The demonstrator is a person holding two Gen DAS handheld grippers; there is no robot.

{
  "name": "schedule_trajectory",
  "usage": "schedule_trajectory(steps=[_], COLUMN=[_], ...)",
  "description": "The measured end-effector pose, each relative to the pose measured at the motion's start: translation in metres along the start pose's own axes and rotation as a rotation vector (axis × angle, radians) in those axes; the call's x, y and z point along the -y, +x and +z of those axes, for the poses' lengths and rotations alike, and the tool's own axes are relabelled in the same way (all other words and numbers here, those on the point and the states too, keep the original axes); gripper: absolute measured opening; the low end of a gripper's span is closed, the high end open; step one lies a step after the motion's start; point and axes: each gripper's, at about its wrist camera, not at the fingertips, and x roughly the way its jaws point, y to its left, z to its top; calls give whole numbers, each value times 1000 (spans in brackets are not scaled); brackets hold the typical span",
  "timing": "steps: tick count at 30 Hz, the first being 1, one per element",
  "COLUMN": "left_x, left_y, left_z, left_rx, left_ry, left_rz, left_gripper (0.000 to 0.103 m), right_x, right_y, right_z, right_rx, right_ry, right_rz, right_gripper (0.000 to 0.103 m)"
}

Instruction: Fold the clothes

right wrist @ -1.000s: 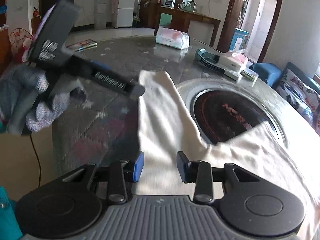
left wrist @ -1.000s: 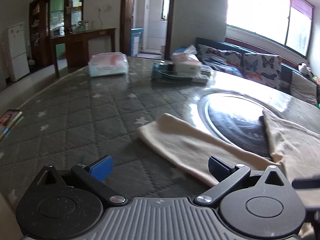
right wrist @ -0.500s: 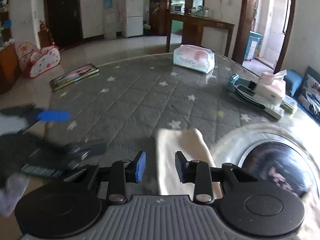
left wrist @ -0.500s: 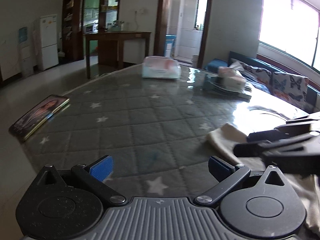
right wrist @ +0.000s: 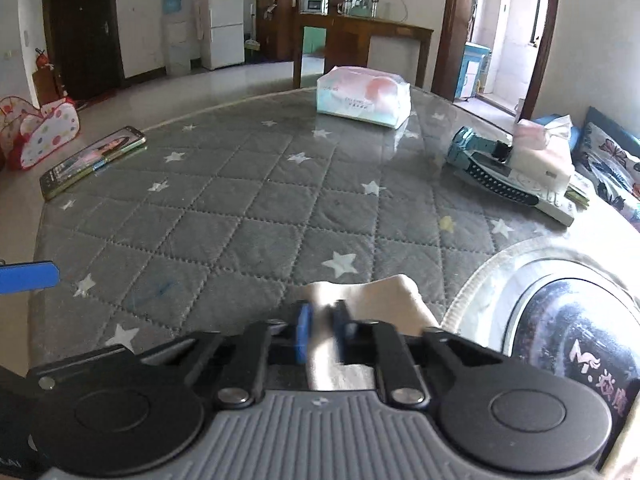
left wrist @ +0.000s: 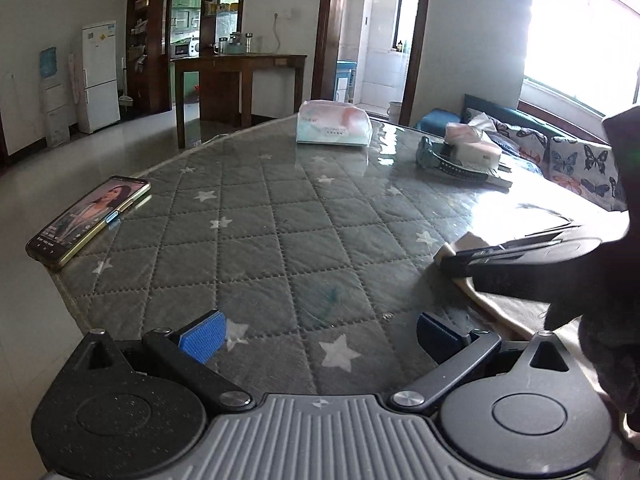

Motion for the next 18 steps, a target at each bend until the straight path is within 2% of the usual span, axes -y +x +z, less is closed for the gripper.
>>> schedule_trajectory(steps=[6,18], left_x=[13,98], left_y=[-7,-37], left_z=[-2,-22], left_rx=[15,33], left_ry=[17,193], left_rz=[-34,-252], left_gripper=[103,103], right_x=[16,77], right_y=[-31,-143], right_z=[-2,-15], right_rx=[71,243], right_ry=[54,153], right_rz=[8,-60], right_gripper=[4,3])
